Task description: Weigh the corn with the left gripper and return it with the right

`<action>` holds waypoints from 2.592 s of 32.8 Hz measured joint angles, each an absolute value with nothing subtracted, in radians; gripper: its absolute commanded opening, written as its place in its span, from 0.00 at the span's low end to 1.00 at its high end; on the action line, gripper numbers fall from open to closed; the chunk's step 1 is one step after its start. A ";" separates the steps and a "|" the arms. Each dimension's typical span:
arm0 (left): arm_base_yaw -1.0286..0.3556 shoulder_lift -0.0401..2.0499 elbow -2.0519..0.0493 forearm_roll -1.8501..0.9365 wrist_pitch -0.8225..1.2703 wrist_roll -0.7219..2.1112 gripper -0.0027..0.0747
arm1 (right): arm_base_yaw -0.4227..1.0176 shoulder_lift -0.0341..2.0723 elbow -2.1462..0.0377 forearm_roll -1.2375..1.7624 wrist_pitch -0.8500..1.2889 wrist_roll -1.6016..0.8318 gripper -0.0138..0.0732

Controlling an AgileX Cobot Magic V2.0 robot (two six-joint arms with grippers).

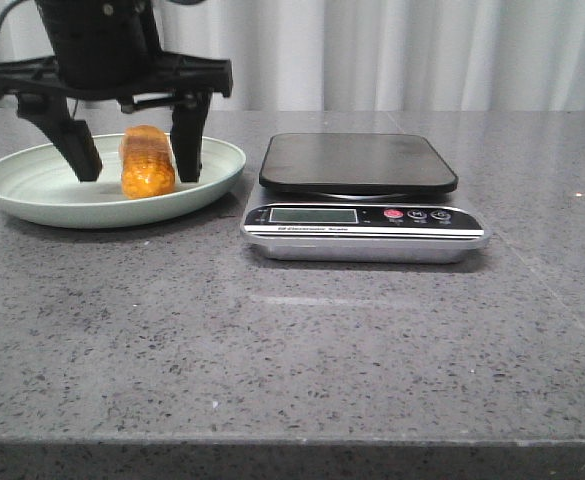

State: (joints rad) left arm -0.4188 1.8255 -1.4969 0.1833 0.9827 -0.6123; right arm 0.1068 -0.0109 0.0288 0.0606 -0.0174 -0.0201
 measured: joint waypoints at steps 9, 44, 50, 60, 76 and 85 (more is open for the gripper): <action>-0.419 1.857 -1.559 0.170 1.015 -0.614 0.25 | 0.107 -0.011 0.029 0.061 -0.017 -0.020 0.35; -0.704 1.996 -1.835 0.155 0.975 -0.589 0.81 | 0.107 -0.011 0.029 0.061 -0.017 -0.020 0.35; -0.704 2.009 -1.902 0.183 1.033 -0.589 0.81 | 0.107 -0.011 0.029 0.061 -0.017 -0.020 0.35; -0.704 1.973 -2.047 0.293 1.089 -0.581 0.80 | 0.107 -0.011 0.029 0.061 -0.017 -0.020 0.35; -0.704 1.775 -1.950 0.341 1.148 -0.472 0.31 | 0.107 -0.011 0.029 0.061 -0.017 -0.020 0.35; -0.704 1.571 -1.674 0.341 1.002 -0.469 0.20 | 0.107 -0.011 0.029 0.061 -0.017 -0.020 0.35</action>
State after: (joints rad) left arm -0.7042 1.5714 -1.6741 0.3406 1.0020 -0.4686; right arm 0.1068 -0.0109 0.0288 0.0606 -0.0174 -0.0201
